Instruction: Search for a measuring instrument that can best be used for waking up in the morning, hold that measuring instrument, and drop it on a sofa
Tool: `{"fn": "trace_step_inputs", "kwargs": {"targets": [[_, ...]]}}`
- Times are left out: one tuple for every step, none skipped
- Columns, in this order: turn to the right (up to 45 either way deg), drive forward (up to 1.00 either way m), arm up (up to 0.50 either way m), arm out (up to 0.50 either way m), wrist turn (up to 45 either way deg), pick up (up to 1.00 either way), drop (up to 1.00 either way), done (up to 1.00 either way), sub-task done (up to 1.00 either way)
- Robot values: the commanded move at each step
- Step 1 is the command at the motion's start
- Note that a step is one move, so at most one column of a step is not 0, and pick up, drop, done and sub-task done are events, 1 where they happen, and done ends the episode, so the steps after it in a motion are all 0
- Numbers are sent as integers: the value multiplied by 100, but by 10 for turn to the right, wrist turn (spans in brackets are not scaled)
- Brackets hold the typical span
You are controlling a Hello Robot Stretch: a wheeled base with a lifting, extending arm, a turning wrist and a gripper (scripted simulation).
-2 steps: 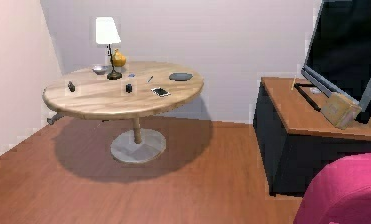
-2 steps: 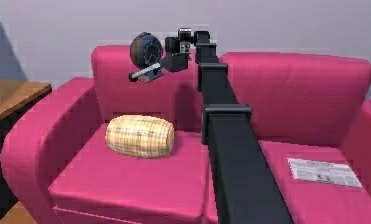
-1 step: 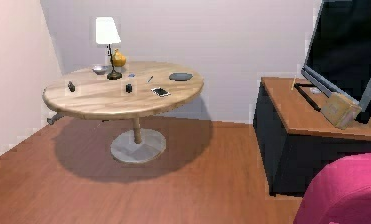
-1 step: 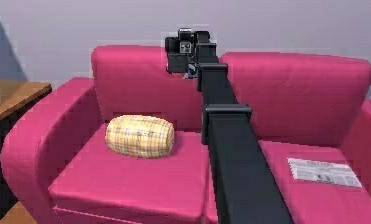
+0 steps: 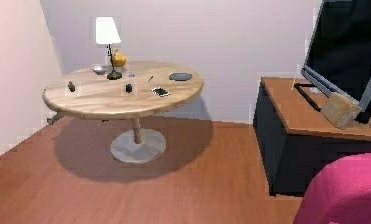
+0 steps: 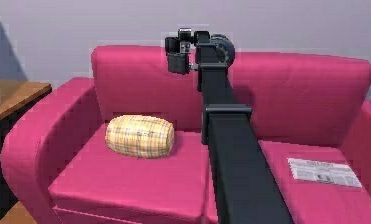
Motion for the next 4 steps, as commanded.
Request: {"fn": "trace_step_inputs", "kwargs": {"targets": [[0,0,-26,0,0,0,0,0,0],[0,0,-32,0,0,0,0,0,0],[0,0,0,0,0,0,100,0,0],[0,0,10,0,0,0,0,0,0]]}}
